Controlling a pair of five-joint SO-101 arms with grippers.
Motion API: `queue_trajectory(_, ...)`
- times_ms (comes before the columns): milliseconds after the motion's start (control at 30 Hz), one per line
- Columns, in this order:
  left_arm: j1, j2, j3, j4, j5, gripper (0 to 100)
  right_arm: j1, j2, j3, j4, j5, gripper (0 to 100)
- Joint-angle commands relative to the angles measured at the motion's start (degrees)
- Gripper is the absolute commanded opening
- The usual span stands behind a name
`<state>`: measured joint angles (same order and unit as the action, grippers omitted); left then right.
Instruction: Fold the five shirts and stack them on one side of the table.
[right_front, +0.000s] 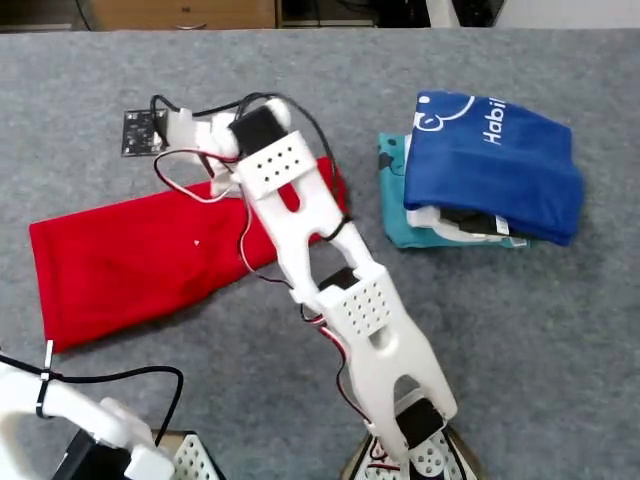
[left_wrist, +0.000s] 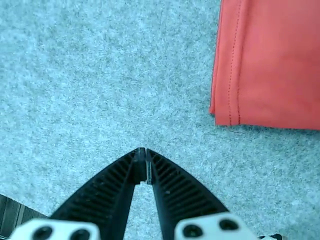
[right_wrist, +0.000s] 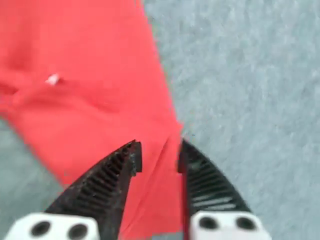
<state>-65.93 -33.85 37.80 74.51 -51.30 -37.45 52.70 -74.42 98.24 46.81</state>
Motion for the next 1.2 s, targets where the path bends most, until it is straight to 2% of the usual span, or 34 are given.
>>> queue_trajectory(0, 0.0, -0.9, -0.6, -0.7, 0.1, 2, 2.6, -1.2, -3.3, 4.4, -2.2, 1.0)
queue_trajectory(133, 3.6, 0.7, -0.8, -3.2, 4.2, 6, 5.1, -4.1, -0.9, 4.2, -10.4, 0.2)
queue_trajectory(233, 6.8, 5.1, -2.5, -5.7, 7.6, 16, 5.1, -7.6, 4.3, 4.2, -11.2, 0.2)
queue_trajectory(300, 8.5, 9.9, -5.0, -6.3, 9.9, 20, 4.4, -10.3, 8.3, 4.2, -11.0, 0.2)
queue_trajectory(533, 12.2, 32.3, -22.1, -1.6, 14.2, 20, 2.9, -17.0, 18.9, 4.0, -10.8, 0.2)
queue_trajectory(733, 15.6, 48.2, -33.7, 0.2, 17.8, 20, 2.9, -17.2, 20.4, 3.8, -10.8, 0.2)
queue_trajectory(933, 18.2, 54.4, -38.4, 0.2, 18.0, 20, 2.9, -17.4, 19.6, 3.8, -10.8, 0.2)
queue_trajectory(1167, 18.5, 59.2, -40.4, 1.1, 21.6, 20, 2.9, -17.5, 19.6, 3.8, -10.8, 0.2)
